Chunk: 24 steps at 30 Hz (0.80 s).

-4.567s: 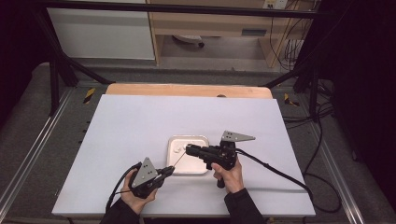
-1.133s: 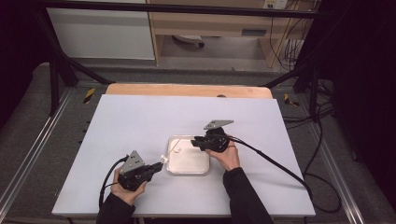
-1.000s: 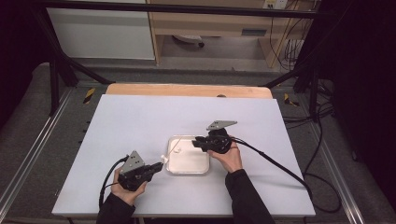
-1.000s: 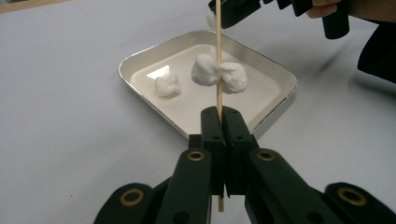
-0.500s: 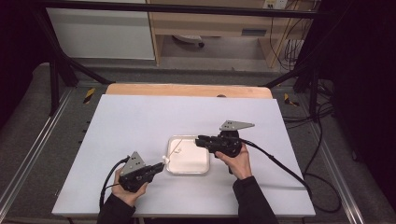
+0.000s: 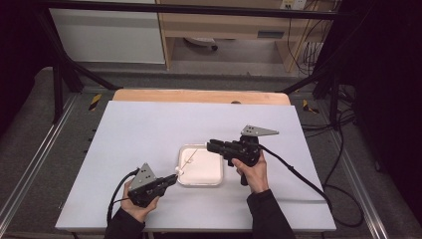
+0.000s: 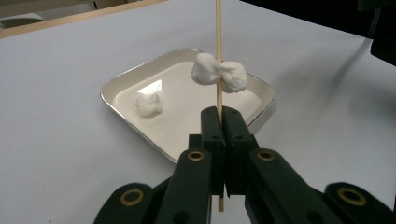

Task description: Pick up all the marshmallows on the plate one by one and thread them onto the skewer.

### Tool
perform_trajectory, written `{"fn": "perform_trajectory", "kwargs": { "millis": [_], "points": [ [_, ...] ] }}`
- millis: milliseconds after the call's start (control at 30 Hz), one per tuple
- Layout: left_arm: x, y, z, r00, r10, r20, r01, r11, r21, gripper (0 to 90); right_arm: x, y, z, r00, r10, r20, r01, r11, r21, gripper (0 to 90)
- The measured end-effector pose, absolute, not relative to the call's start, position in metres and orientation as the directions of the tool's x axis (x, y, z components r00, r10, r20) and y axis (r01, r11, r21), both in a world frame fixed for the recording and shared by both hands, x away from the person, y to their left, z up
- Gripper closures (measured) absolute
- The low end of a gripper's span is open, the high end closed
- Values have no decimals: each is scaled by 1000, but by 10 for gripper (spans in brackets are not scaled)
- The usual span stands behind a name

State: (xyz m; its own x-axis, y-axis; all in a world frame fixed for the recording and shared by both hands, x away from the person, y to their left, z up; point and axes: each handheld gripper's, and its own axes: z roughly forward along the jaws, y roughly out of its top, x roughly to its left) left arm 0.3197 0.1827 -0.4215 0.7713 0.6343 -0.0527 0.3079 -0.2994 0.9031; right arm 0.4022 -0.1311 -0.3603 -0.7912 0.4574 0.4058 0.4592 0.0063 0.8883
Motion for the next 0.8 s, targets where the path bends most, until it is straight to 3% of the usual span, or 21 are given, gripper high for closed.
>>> {"fn": "perform_trajectory", "kwargs": {
  "millis": [800],
  "points": [
    [317,182,-420,780,625,-39,285,-299,911,891,409,-115,-370,-781,396,483,515,-29,856,756]
  ]
}}
